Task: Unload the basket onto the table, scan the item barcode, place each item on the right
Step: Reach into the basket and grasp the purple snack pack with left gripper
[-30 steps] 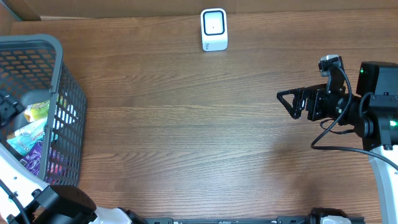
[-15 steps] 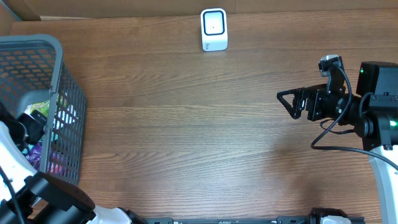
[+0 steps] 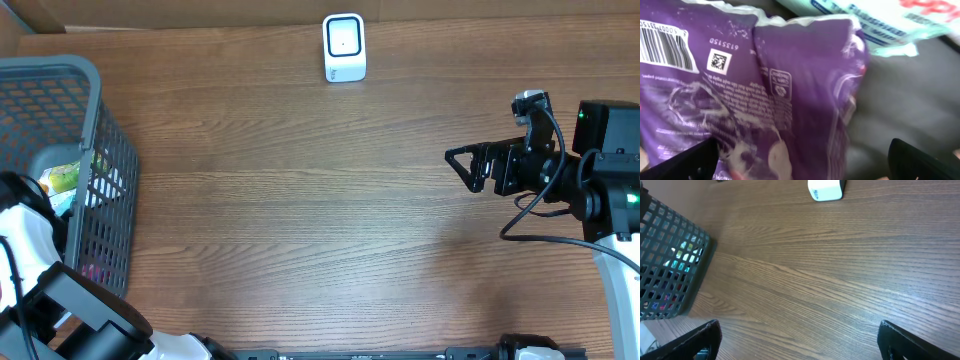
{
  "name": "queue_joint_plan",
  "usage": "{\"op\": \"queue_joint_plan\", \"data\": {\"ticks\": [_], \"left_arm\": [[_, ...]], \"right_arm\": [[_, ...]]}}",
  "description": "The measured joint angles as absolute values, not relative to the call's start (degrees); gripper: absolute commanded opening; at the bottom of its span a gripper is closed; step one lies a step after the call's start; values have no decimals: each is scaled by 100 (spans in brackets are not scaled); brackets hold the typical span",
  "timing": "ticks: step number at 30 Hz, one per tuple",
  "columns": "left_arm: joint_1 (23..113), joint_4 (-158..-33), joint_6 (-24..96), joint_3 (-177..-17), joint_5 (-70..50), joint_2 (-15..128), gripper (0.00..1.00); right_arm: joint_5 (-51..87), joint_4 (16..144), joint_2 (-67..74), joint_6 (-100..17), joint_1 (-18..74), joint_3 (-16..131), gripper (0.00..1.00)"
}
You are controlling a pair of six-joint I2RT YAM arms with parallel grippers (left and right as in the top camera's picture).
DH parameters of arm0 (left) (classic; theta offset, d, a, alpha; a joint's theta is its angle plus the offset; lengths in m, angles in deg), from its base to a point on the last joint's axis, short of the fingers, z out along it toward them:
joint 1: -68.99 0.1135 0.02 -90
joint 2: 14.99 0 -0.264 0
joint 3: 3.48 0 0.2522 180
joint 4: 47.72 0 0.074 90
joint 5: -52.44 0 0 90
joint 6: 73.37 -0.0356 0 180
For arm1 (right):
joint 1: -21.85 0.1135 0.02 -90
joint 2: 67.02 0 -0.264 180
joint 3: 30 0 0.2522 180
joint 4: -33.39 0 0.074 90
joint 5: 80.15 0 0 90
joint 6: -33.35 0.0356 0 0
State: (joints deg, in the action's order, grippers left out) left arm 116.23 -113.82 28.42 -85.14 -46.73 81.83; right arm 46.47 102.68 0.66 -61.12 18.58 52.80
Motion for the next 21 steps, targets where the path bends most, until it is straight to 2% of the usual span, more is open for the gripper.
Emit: {"op": "queue_joint_plan", "data": {"ticks": [4, 5, 6, 7, 8, 16, 21], "left_arm": [[11628, -10906, 2870, -8201, -4861, 8183, 100], [11628, -10796, 2872, -8140, -4906, 8183, 87], [11628, -10718, 2903, -8094, -4944, 8183, 59], [11630, -10659, 2918, -8057, -4998, 8183, 12], [11634, -10635, 2907, -8031, -5048, 8180, 4], [11639, -10562, 2914, -8033, -5215, 8021, 4], [11639, -11098, 2914, -8265, -5142, 8056, 4]], "right_arm": [[4647, 10290, 66, -6112, 1858, 5280, 100], [4647, 10300, 66, -6112, 1858, 5280, 100], [4645, 10307, 66, -6112, 1858, 5280, 100], [4647, 10322, 66, -6114, 1858, 5280, 100], [4645, 10331, 66, -6112, 1858, 5280, 100], [4647, 10331, 66, -6114, 1858, 5280, 100], [4647, 10331, 66, -6114, 1858, 5280, 100]]}}
